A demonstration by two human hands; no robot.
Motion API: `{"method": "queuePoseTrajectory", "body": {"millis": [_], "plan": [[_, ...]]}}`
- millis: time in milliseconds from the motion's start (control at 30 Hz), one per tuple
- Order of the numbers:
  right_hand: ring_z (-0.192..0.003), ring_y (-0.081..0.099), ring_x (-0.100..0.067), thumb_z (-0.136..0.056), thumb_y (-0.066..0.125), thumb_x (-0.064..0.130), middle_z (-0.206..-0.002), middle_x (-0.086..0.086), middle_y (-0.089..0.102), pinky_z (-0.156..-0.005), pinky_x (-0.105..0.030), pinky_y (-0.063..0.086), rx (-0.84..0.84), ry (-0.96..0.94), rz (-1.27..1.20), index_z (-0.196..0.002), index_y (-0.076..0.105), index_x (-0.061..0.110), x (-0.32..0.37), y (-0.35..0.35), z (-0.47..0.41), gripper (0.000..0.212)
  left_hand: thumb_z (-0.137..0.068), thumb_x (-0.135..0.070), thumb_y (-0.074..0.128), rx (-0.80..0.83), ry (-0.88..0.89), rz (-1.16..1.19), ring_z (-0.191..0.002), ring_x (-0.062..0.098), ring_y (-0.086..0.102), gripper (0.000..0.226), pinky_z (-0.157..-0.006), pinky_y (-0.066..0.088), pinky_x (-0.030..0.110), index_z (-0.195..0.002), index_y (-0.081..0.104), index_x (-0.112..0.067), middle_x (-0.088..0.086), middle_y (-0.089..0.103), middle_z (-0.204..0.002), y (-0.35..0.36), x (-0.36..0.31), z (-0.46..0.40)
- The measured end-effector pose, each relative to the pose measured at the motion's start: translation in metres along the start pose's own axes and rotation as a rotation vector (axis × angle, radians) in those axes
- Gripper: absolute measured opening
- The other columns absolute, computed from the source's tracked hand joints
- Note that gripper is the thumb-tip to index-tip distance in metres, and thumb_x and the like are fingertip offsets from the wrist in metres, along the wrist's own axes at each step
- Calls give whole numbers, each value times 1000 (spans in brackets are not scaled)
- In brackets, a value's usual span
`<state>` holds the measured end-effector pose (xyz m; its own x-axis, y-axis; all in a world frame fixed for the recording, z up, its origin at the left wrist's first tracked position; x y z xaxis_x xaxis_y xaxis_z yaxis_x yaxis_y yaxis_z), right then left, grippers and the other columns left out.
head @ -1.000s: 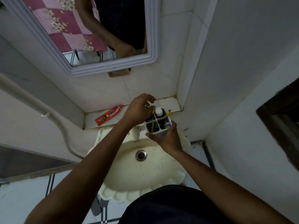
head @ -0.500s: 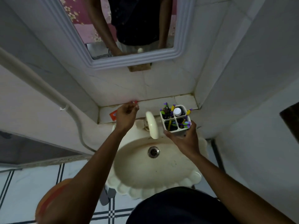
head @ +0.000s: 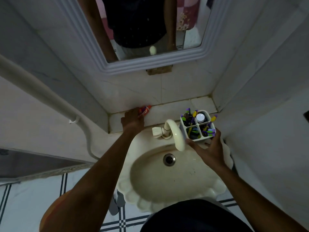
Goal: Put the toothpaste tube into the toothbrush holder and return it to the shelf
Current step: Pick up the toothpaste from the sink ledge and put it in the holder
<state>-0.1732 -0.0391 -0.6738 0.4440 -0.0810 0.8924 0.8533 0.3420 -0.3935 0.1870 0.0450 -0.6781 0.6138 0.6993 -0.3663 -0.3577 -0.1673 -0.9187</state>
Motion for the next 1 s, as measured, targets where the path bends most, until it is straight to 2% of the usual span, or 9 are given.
{"method": "queuePoseTrajectory", "body": {"millis": [100, 167, 267, 400, 467, 567, 700, 800, 1000], "plan": [[-139, 66, -15, -56, 104, 76, -155, 14, 60, -115, -52, 59, 6, -16, 10, -159, 35, 44, 1, -1, -1, 127, -101, -39, 61, 90, -14, -135, -138, 38, 46, 56, -110, 37, 52, -153, 51, -22, 12, 53, -149, 1, -6, -14], [-140, 65, -16, -55, 104, 77, -158, 12, 59, -116, -52, 58, -5, -22, 5, -160, 35, 42, -2, -20, 6, 130, -94, -35, 68, 97, 13, -146, -132, 38, 50, 48, -106, 41, 51, -141, 62, -24, 12, 56, -139, 5, -22, -3], [-142, 63, -15, -56, 103, 77, -159, 12, 58, -117, -50, 57, 25, -30, 5, -161, 34, 41, -1, -20, 6, 131, -97, -45, 68, 45, 18, 55, -108, 31, 66, 27, -87, 52, 41, -112, 76, -25, 5, 66, -113, -2, -20, 7], [-139, 63, -18, -59, 104, 74, -156, 15, 56, -116, -49, 58, 63, -17, 17, -158, 33, 46, 4, -11, 8, 125, -106, -45, 57, -104, -5, 310, -87, 29, 71, 32, -76, 58, 38, -120, 64, -17, 3, 73, -101, -32, -26, 35], [-139, 64, -18, -58, 103, 76, -155, 15, 57, -116, -48, 58, 59, -6, 16, -156, 33, 47, 7, -7, 6, 124, -107, -42, 58, -151, 13, 428, -82, 20, 71, 34, -75, 58, 36, -125, 60, -13, 1, 72, -103, -52, -40, 43], [-138, 64, -16, -54, 102, 82, -154, 14, 59, -116, -48, 58, 59, 3, 20, -155, 33, 45, 10, -2, 2, 127, -102, -39, 67, -211, 96, 578, -87, 4, 70, 37, -78, 61, 32, -130, 55, -18, -11, 69, -99, -90, -61, 58], [-133, 65, -11, -54, 102, 81, -147, 16, 62, -114, -44, 58, 64, -8, 25, -152, 37, 39, 15, -4, 4, 124, -97, -20, 72, -256, 261, 745, -97, 10, 74, 44, -80, 63, 24, -135, 51, -25, -13, 69, -105, -132, -102, 94], [-131, 66, -10, -54, 103, 80, -146, 16, 63, -112, -43, 59, 61, -20, 27, -151, 38, 39, 18, -10, 4, 124, -99, -14, 70, -291, 399, 756, -102, 12, 73, 32, -81, 63, 24, -128, 58, -15, -16, 66, -111, -148, -137, 115], [-129, 68, -13, -46, 99, 89, -142, 17, 65, -109, -47, 62, 63, -17, 44, -152, 40, 38, 19, -14, 2, 132, -96, -10, 72, -182, 466, 691, -94, 8, 75, 24, -77, 64, 25, -119, 65, -14, -9, 72, -109, -128, -173, 135]]}}
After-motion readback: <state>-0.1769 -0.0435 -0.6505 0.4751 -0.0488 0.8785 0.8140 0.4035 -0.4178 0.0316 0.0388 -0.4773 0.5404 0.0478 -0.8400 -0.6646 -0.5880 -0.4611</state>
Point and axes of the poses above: each hand's wrist, its own z-axis away from the middle knuckle, its own y-axis out of the palm, x = y × z, the point moved 3 cm from there along -z, towards the middle knuckle
